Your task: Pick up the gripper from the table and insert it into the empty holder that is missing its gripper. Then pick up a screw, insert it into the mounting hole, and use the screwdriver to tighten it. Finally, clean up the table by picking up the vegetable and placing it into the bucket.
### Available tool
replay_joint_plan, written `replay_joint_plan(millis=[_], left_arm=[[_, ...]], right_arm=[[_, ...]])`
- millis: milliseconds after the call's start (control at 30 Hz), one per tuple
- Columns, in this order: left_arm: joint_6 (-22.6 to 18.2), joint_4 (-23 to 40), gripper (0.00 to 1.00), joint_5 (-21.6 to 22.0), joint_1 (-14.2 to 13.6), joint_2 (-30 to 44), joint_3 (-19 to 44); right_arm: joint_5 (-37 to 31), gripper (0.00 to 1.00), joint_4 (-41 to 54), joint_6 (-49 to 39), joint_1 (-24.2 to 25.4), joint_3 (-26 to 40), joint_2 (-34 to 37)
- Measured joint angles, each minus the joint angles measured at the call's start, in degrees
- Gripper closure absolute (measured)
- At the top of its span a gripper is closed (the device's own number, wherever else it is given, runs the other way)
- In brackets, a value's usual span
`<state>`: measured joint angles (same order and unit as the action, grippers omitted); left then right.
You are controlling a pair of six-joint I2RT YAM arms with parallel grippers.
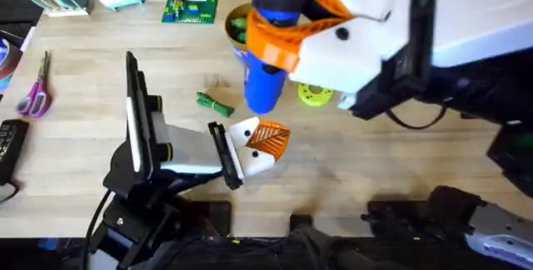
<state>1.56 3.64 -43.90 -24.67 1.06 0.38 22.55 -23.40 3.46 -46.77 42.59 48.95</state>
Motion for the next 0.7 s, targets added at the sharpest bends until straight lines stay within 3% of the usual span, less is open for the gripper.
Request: replay_joint_plan(millis=[233,700], left_arm=[[0.0,0.0,0.995,0.0,0.0,0.0,0.0],[0.0,0.0,0.995,0.0,0.0,0.0,0.0]], right_arm=[[0.0,0.975,-3.3,0.0,-3.5,0.0,7.0],[-0.2,0.975,-3.2,0.0,-4.1,0.0,7.9]])
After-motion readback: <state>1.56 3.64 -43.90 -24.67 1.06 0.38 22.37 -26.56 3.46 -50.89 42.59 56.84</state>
